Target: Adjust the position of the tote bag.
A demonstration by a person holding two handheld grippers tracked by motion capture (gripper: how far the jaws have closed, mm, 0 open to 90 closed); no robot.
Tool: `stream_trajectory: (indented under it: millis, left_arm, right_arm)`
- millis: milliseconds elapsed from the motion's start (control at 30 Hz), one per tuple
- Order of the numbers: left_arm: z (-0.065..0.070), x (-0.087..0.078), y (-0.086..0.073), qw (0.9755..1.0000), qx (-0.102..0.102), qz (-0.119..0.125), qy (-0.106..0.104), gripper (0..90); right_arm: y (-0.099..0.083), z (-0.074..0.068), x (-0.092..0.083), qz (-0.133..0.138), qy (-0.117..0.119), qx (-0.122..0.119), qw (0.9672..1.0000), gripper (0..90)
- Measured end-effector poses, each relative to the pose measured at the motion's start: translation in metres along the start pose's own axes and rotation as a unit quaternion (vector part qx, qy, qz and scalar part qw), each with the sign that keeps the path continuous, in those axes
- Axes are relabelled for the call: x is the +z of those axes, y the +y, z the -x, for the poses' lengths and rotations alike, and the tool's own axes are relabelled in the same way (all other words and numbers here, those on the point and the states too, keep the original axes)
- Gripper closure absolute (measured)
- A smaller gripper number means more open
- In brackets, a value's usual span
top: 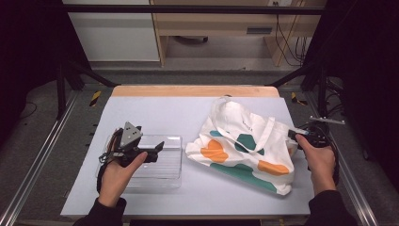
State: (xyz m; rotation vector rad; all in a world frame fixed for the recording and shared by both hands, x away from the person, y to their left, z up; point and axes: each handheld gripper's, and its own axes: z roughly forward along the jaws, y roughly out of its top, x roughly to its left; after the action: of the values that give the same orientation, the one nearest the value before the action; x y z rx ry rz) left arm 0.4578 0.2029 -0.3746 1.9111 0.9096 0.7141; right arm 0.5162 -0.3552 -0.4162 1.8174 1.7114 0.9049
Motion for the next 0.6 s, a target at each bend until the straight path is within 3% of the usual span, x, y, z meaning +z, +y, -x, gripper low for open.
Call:
stream_trajectory:
  millis: [133, 200, 333, 367, 600]
  left_arm:
    - [0.000, -0.002, 0.000, 1.0000, 0.000, 0.000, -0.001, 5.8]
    - [0.000, -0.003, 0.001, 1.0000, 0.000, 0.003, -0.001, 5.9]
    - [0.000, -0.005, 0.002, 1.0000, -0.001, 0.005, -0.001, 6.0]
    - [0.000, -0.004, 0.002, 1.0000, 0.000, 0.002, -0.002, 6.0]
    - [0.003, 0.001, 0.000, 0.9999, 0.009, -0.012, -0.002, 6.0]
  right_arm:
    - [-0.009, -0.007, -0.012, 0.018, 0.000, -0.024, 0.9996, 69.2]
    - [-0.012, -0.013, -0.018, 0.026, 0.005, -0.038, 0.9989, 74.7]
    - [-0.015, -0.028, -0.032, 0.045, 0.015, -0.070, 0.9964, 77.0]
    - [-0.015, -0.031, -0.035, 0.050, 0.019, -0.069, 0.9962, 77.4]
    - [-0.022, -0.055, -0.061, 0.091, 0.062, -0.105, 0.9883, 78.8]
